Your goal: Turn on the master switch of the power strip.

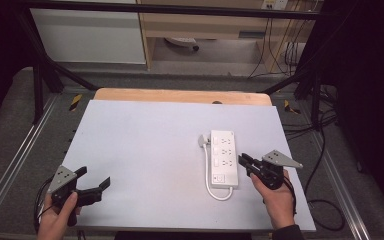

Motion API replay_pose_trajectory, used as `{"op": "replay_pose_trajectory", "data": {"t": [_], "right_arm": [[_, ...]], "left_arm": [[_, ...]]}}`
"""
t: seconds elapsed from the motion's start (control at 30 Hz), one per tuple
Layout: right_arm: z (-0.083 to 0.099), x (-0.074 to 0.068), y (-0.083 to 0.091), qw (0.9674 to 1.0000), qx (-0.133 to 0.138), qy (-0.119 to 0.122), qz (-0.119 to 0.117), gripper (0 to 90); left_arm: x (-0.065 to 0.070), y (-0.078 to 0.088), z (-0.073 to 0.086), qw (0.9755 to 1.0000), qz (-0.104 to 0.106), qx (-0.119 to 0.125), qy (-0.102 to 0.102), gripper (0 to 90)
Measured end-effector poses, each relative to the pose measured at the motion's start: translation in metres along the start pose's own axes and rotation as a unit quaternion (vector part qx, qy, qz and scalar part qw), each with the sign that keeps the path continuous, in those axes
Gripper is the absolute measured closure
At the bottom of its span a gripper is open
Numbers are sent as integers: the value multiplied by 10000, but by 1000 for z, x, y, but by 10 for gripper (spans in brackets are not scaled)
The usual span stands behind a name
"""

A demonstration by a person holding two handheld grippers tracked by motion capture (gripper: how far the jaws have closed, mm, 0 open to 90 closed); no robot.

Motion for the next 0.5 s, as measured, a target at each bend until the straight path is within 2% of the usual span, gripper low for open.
{"op": "replay_pose_trajectory", "data": {"t": [0.17,0.5], "right_arm": [[3,-7,-7,10000,-33,6,-91,878],[10,-17,-15,9995,-154,100,-273,900]], "left_arm": [[0,0,0,10000,-4,9,10,62],[0,0,0,10000,-16,18,6,61]]}}
Point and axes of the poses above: each handheld gripper's, and its own axes: y roughly backward along the jaws, z roughly out of its underside, x roughly to its right, the point moved 6 cm from there along -y, roughly forward along the jaws, and after that the axes turned 15 degrees about x, right-handed, at the moved point
